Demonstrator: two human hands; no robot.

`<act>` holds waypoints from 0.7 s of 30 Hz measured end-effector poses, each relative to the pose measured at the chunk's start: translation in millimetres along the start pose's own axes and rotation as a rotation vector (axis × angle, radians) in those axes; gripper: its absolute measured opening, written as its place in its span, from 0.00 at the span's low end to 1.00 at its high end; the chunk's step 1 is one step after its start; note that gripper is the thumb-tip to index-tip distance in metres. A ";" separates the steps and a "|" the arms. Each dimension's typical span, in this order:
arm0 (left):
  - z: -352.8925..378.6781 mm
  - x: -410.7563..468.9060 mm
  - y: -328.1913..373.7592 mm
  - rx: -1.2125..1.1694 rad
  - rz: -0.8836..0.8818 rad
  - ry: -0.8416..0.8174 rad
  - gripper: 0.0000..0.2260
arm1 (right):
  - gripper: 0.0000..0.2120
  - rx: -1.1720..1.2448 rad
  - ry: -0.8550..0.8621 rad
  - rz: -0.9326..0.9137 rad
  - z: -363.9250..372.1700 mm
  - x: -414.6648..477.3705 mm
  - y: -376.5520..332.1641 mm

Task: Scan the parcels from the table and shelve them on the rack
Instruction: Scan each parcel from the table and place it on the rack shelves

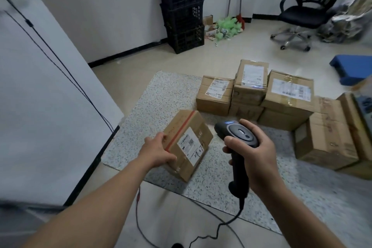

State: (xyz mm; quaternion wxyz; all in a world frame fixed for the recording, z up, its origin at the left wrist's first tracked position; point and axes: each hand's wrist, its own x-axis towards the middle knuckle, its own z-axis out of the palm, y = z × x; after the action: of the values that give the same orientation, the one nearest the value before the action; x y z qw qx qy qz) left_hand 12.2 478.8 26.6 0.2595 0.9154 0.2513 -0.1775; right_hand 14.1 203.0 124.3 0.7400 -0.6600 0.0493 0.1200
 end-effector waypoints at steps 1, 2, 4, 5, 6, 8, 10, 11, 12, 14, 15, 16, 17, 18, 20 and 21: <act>-1.8 0.1 4.0 0.044 0.025 -0.002 0.40 | 0.31 -0.001 0.002 0.005 1.7 -1.7 0.6; -3.6 0.9 8.4 0.075 0.047 -0.011 0.39 | 0.32 0.000 0.005 0.010 4.1 -3.0 1.4; -5.2 2.4 17.3 0.107 0.084 -0.041 0.38 | 0.34 -0.002 0.018 0.015 10.7 -6.2 2.5; -4.7 2.1 21.2 0.122 0.105 -0.055 0.38 | 0.35 -0.007 0.029 0.015 14.5 -8.2 3.1; -2.9 1.8 23.9 0.138 0.131 -0.067 0.39 | 0.36 -0.011 0.044 0.015 18.0 -10.5 3.3; 0.8 0.5 27.9 0.163 0.178 -0.092 0.41 | 0.37 -0.014 0.071 0.008 23.8 -14.9 3.3; 3.4 0.6 30.5 0.178 0.200 -0.127 0.44 | 0.38 -0.024 0.089 -0.003 27.6 -19.5 2.5; 3.4 1.4 31.5 0.181 0.197 -0.144 0.46 | 0.38 -0.031 0.096 -0.009 29.3 -21.9 1.6; 2.4 2.7 31.4 0.176 0.192 -0.158 0.47 | 0.38 -0.038 0.104 -0.015 31.1 -24.1 0.2; -2.4 6.5 29.1 0.152 0.187 -0.177 0.47 | 0.39 -0.054 0.118 -0.028 34.9 -28.7 -1.9; -7.3 7.2 27.3 0.133 0.185 -0.188 0.47 | 0.40 -0.061 0.124 -0.038 37.0 -31.0 -2.4; -12.7 7.8 25.1 0.110 0.186 -0.200 0.47 | 0.39 -0.067 0.129 -0.050 39.3 -33.5 -2.6; -18.9 8.7 22.5 0.083 0.190 -0.217 0.46 | 0.39 -0.077 0.133 -0.063 42.0 -36.0 -2.8; -25.9 9.6 19.7 0.056 0.197 -0.233 0.45 | 0.39 -0.092 0.136 -0.077 44.8 -38.7 -2.9; -41.7 13.7 15.0 0.029 0.213 -0.247 0.44 | 0.40 -0.128 0.140 -0.100 50.6 -43.3 -1.9; -50.2 16.5 12.8 0.011 0.216 -0.251 0.43 | 0.40 -0.144 0.140 -0.108 53.8 -45.5 -0.9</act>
State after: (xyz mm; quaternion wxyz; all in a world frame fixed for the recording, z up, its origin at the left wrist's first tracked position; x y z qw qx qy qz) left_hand 42.4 503.7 64.3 0.3015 0.9092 0.1160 -0.2626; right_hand -34.2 251.0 142.4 0.6908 -0.7199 0.0566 0.0370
